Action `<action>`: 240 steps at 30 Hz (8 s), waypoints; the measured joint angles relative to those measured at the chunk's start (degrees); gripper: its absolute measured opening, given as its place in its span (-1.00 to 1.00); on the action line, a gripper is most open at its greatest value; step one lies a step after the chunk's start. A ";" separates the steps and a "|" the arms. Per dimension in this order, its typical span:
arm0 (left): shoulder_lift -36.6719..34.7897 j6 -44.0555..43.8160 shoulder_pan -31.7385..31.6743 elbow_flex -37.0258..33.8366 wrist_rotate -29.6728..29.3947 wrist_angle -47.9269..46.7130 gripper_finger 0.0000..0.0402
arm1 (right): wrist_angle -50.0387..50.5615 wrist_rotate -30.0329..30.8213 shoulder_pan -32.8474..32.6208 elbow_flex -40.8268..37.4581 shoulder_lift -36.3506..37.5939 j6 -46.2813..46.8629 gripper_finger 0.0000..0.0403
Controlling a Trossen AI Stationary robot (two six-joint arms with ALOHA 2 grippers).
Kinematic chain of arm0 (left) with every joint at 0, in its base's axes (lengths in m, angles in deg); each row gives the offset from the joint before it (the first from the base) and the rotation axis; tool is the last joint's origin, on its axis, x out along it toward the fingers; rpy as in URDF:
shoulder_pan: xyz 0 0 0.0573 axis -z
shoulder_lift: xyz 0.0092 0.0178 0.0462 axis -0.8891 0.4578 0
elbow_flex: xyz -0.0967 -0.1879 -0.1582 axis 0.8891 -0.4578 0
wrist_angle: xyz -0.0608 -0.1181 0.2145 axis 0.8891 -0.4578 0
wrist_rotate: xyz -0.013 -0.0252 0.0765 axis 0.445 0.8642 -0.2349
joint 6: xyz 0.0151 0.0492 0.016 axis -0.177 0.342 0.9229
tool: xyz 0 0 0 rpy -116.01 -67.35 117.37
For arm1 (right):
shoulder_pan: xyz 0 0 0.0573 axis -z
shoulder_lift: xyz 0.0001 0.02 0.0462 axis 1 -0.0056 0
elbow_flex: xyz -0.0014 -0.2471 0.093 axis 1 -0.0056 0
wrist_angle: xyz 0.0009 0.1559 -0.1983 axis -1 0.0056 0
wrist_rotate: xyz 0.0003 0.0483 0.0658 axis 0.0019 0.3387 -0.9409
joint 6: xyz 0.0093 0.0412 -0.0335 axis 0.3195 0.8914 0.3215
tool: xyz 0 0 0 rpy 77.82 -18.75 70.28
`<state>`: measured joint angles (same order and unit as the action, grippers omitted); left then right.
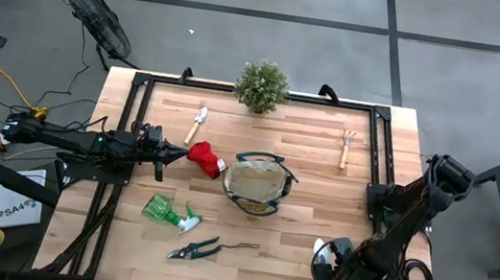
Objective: Pick & Place Garden tools in Gardening bag
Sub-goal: Put the bottom trowel into the gardening bag
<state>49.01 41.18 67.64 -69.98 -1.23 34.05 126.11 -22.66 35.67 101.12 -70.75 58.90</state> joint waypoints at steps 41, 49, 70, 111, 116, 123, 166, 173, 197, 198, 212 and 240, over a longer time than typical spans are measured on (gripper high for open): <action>-0.01 0.00 0.01 0.00 0.00 0.00 -0.99 | -3.42 -0.95 7.76 0.04 -9.38 -11.77 -0.31; 0.00 0.00 0.02 0.00 0.00 0.00 -0.99 | -3.60 -1.23 7.47 0.13 -10.07 -11.57 -0.46; -0.01 0.00 0.00 0.01 0.00 0.00 -0.99 | -6.57 0.79 8.24 -0.09 4.33 -11.42 -0.72; 1.13 5.30 0.04 4.13 14.83 12.05 -0.99 | -14.12 15.00 26.81 0.00 23.55 -36.05 -0.72; 6.45 17.95 0.04 11.30 14.96 12.31 -0.99 | -18.97 7.45 33.46 0.00 23.55 -39.36 -0.72; 23.49 34.40 0.04 25.52 20.30 12.07 -0.99 | -22.53 1.10 41.06 0.00 23.55 -41.98 -0.72; 90.56 94.18 16.84 84.44 -10.66 -5.13 -0.21 | -21.26 2.68 50.75 0.00 23.53 -50.60 -0.72; 92.03 99.11 14.78 84.40 -11.25 -5.70 -0.21 | -21.43 2.65 50.76 0.01 23.53 -50.59 -0.72; 92.02 102.14 11.56 84.42 -4.39 -5.60 -0.21 | -21.76 2.90 50.75 0.00 23.53 -50.57 -0.72; 92.02 102.14 11.56 84.42 -4.38 -5.62 -0.21 | -21.76 2.90 50.75 0.00 23.53 -50.56 -0.72; 92.02 102.12 11.45 84.42 -3.89 -6.81 -0.21 | -22.57 3.90 50.75 0.02 23.53 -49.66 -0.72; 92.76 103.36 11.65 84.51 -5.76 -5.35 -0.67 | -22.64 3.50 50.27 0.00 23.46 -50.78 -0.67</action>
<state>141.77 144.54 79.30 14.53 -6.99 28.71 103.48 -19.16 85.93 101.12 -47.29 8.12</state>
